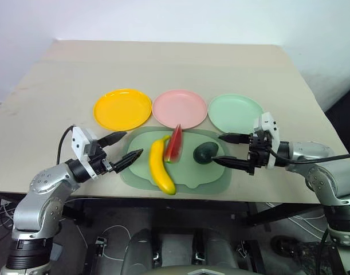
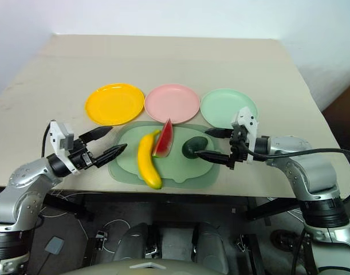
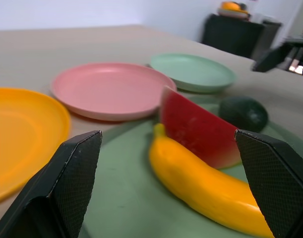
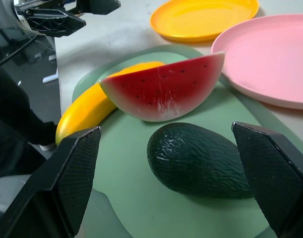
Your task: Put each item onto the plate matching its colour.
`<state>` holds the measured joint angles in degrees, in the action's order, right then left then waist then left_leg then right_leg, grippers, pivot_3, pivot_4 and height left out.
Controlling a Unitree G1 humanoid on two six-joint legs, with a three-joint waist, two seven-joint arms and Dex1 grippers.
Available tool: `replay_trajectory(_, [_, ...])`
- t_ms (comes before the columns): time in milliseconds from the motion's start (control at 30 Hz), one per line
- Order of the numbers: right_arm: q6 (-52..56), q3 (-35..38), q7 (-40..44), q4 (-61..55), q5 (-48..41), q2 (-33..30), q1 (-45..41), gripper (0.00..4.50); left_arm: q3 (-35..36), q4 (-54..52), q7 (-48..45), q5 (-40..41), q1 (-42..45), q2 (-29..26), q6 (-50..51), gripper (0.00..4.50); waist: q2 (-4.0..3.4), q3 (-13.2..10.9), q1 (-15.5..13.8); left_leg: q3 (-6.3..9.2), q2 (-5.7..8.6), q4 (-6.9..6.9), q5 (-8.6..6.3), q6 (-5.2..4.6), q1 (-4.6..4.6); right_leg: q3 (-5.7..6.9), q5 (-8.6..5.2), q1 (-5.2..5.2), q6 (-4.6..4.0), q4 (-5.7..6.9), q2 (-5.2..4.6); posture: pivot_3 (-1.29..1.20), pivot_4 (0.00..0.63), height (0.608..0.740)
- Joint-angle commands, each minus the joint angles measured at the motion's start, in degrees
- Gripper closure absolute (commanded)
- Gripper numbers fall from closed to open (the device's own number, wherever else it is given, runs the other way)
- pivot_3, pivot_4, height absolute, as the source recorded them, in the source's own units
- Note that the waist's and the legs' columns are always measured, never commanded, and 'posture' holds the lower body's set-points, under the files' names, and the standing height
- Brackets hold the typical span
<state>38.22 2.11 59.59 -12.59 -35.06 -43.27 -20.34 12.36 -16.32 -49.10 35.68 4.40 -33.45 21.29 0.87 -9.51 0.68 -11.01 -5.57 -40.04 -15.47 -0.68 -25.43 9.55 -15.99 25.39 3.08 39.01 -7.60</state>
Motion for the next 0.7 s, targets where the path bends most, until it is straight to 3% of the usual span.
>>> replay_trajectory(33, [-2.62, -0.24, 1.92, 0.35, 1.10, -0.70, -1.21, 0.03, -0.08, -0.58, -3.19, 1.38, 0.77, -1.87, 0.52, 0.00, 0.00, 0.00, -0.02, 0.00, 0.00, 0.00, 0.00, 0.00, 0.00, 0.00, 0.00, 0.00, 0.00, 0.00, 0.00, 0.00, 0.150, 0.695])
replay_trajectory(700, [-22.03, -12.76, 17.19, 22.14, 15.28, 4.51, -15.94, 0.03, -6.15, 3.22, -14.79, -2.47, 4.37, -3.48, -5.34, 0.00, -0.02, -0.01, 0.07, -0.02, 0.00, -0.03, 0.18, 0.28, 0.01, 0.00, 0.00, 0.01, 0.00, 0.03, 0.00, 0.00, 0.150, 0.695])
